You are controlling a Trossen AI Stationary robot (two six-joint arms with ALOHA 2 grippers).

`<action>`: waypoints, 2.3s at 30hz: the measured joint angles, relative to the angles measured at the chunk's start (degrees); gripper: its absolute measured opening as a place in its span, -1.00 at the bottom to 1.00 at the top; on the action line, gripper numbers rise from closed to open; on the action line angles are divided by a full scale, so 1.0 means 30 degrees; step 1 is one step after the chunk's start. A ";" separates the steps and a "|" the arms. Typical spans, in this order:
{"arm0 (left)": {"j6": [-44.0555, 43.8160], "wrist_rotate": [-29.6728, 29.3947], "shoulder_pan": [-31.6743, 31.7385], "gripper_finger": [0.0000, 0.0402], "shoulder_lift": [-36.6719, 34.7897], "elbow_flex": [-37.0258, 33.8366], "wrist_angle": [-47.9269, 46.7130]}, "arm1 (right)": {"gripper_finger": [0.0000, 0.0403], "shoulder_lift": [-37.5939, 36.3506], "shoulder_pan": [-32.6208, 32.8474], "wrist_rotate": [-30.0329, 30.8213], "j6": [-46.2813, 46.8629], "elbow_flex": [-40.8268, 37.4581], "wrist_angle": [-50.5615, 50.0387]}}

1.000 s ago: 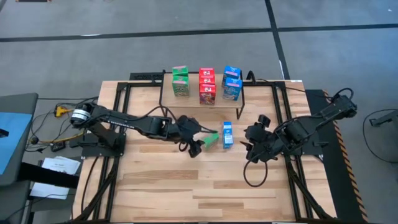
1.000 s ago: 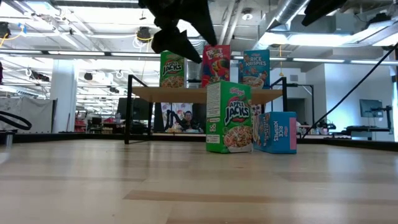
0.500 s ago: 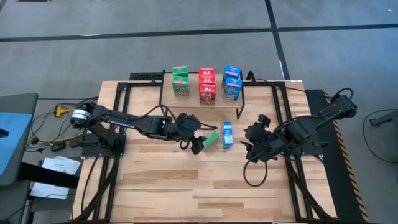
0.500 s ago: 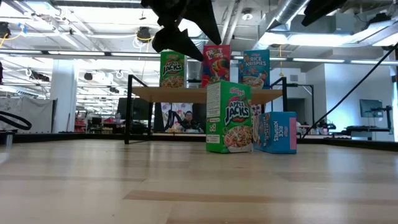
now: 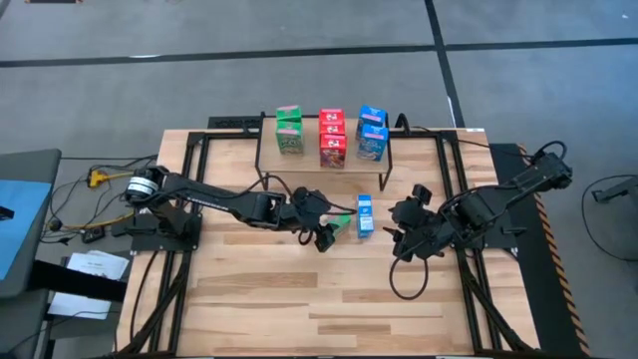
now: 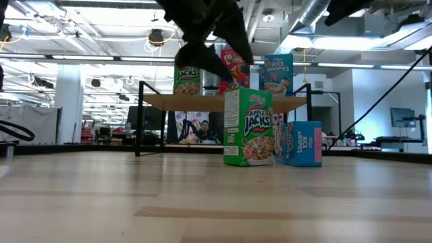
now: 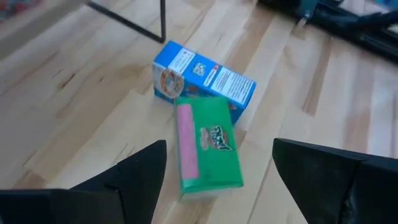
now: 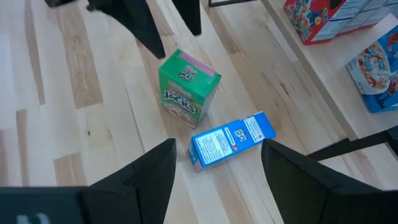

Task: Stack cereal on shelf
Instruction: Put the green cereal box on the shelf aligned with the other green cereal boxes

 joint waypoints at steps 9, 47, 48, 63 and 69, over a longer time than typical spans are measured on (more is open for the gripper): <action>-0.0015 -0.0282 0.0025 0.40 0.0841 -0.0027 0.0244 | 0.29 -0.0003 0.0000 -0.0015 -0.0013 -0.0007 0.0111; -0.0194 0.0271 -0.0164 0.40 0.2869 -0.0080 0.0915 | 0.29 -0.0003 0.0000 -0.0066 0.0004 -0.0029 0.0148; -0.0204 0.0177 -0.0164 0.40 0.2866 -0.0080 0.0882 | 0.29 -0.0006 0.0000 -0.0058 0.0006 -0.0029 0.0155; 0.0612 -0.0641 -0.0142 0.21 0.2866 -0.0080 0.1205 | 0.29 -0.0005 0.0000 -0.0058 -0.0001 -0.0029 0.0160; 0.0917 -0.0494 -0.0142 0.02 0.2859 -0.0080 0.1278 | 0.29 -0.0010 0.0000 -0.0058 -0.0001 -0.0029 0.0160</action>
